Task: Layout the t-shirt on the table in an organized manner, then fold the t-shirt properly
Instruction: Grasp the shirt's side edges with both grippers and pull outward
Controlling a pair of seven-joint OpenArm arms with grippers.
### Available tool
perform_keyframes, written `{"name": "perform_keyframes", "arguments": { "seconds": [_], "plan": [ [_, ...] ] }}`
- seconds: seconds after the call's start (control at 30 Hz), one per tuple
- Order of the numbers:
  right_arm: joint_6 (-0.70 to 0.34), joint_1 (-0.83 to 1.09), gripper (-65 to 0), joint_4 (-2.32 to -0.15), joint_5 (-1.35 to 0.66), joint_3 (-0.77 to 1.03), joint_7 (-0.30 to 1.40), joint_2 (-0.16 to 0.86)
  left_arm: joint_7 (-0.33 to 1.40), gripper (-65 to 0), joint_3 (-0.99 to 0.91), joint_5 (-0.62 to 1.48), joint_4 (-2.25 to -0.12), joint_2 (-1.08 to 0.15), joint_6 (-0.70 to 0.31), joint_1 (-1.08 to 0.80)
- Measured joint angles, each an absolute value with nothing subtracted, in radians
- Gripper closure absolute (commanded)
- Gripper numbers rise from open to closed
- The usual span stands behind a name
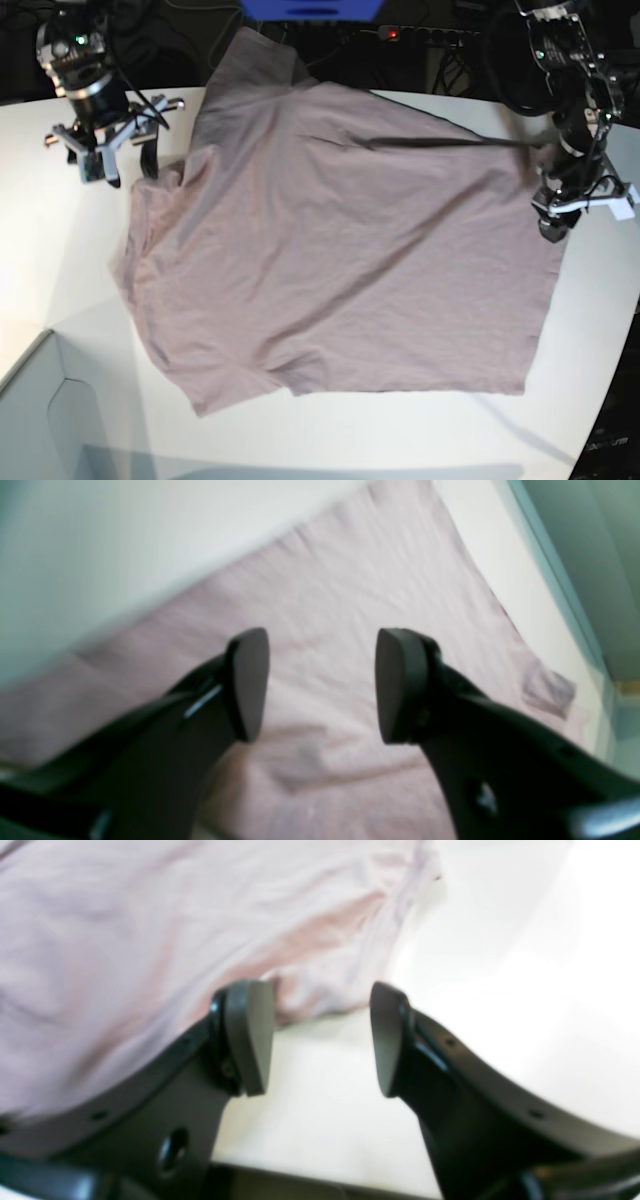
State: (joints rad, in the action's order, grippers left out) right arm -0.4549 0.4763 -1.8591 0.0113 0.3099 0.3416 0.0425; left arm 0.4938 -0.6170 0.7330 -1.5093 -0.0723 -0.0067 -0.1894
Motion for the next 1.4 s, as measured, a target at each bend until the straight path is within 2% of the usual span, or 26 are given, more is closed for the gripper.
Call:
{"name": "perform_keyframes", "arguments": {
  "seconds": [0.1, 0.17, 0.4, 0.47, 0.57, 0.8, 1.0, 1.1, 1.17, 1.27, 1.4],
  "plan": [
    [-0.45, 0.312, -30.8, -1.777, 0.006, 0.299, 0.471, 0.09, 0.493, -32.8, -0.62, 0.732, -1.417, -0.073, -0.006, -0.147],
    [-0.449, 0.216, -27.3, -1.703, 0.009, 0.272, 0.542, 0.121, 0.49, -32.8, -0.62, 0.728, -1.337, -0.095, 0.002, -0.119],
    [-0.449, 0.027, -3.8, -1.433, -0.004, 0.131, 0.564, 0.168, 0.471, -32.8, -0.62, 0.742, -1.101, -0.168, -0.016, -0.007],
    [-0.449, -0.024, 0.0, -1.329, -0.002, 0.122, 0.564, 0.167, 0.461, -32.8, -0.622, 0.741, -1.048, -0.186, -0.016, 0.029],
    [-0.449, -0.113, 0.0, -1.151, 0.006, 0.125, 0.555, 0.184, 0.443, -32.9, -0.623, 0.745, -0.953, -0.217, -0.025, 0.087],
    [-0.449, -0.29, 0.0, -0.799, -0.022, 0.128, 0.25, 0.225, 0.278, -32.9, -0.622, 0.742, -0.733, -0.253, -0.045, 0.22],
    [-0.451, -0.515, 0.0, -0.448, 0.003, 0.125, 0.096, 0.255, 0.269, -32.9, -0.622, 0.625, -0.707, -0.239, -0.018, 0.284],
    [-0.443, -0.589, 0.0, -0.34, 0.014, 0.123, 0.055, 0.286, 0.276, -32.9, -0.575, 0.621, -0.732, -0.223, -0.002, 0.29],
    [-0.376, -0.617, 0.0, -0.325, 0.015, 0.124, 0.036, 0.302, 0.318, -32.9, -0.525, 0.622, -0.782, -0.211, 0.006, 0.28],
    [-0.363, -0.628, 0.0, -0.353, 0.014, 0.125, 0.014, 0.322, 0.32, -32.9, -0.468, 0.62, -0.902, -0.183, 0.004, 0.241],
    [-0.359, -0.562, 0.0, -0.552, 0.001, 0.132, 0.113, 0.318, 0.359, -32.9, -0.461, 0.627, -1.114, -0.175, 0.007, 0.17]
  ]
}}
